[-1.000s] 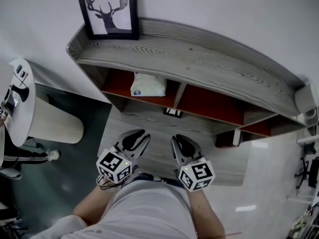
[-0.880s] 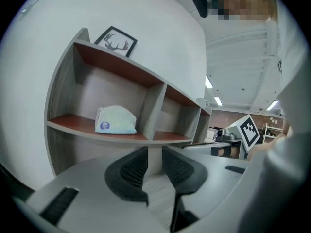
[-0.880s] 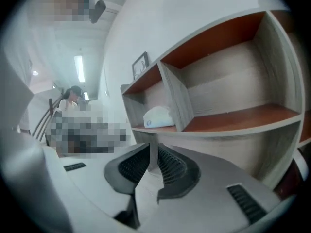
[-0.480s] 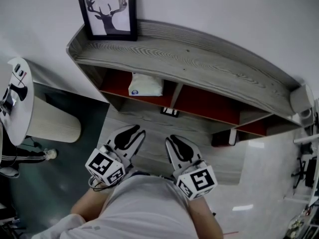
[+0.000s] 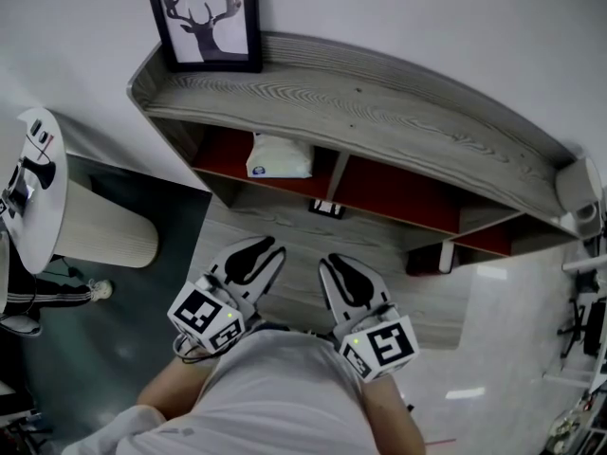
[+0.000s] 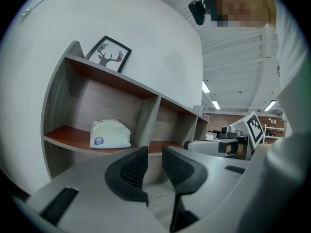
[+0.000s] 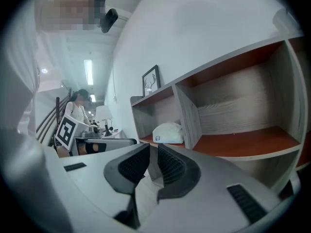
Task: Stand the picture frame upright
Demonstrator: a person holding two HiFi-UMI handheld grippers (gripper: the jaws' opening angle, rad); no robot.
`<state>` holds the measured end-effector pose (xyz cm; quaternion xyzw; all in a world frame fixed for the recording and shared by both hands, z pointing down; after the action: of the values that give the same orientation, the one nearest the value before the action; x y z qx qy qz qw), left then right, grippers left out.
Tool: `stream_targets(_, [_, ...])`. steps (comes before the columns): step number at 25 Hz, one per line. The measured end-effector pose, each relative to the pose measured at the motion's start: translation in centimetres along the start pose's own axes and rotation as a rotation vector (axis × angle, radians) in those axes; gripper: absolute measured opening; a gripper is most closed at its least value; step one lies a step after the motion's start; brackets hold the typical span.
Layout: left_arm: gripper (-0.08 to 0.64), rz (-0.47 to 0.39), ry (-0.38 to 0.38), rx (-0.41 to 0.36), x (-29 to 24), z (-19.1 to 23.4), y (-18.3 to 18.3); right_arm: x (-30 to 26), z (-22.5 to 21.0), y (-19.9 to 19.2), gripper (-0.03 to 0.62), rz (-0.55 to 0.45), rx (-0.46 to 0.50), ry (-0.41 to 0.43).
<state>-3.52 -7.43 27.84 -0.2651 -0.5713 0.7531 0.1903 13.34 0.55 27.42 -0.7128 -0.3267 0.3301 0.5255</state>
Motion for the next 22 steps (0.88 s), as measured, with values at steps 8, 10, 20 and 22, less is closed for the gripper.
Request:
stream_targets(8, [0.1,0.007,0.013,0.017,0.3,-0.1,-0.2,0.7,0.2,0.0,0.06,0.007,-0.001,-0.012])
stream_targets(10, [0.1,0.003,0.009,0.015,0.3,-0.3,0.0,0.8,0.2,-0.1,0.058,0.012,-0.012,-0.012])
stream_targets(20, [0.1,0.003,0.013,-0.003,0.2,-0.9,0.4,1.2,0.0,-0.3,0.058,0.017,-0.012,-0.017])
stream_targets(22, [0.1,0.006,0.015,-0.004,0.2,-1.0,0.4,1.4,-0.1,-0.4,0.058,0.017,-0.015,-0.019])
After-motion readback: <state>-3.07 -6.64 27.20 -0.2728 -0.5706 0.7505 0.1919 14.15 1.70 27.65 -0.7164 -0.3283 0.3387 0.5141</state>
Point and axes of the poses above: the fingertips, and each gripper's own axes: x backward along the fingers, z to its left, y out of its top, the point moved 8 cm from there along x, backward along the fingers, and after that the axes turned 12 degrees about y, right-handed, at the moved point
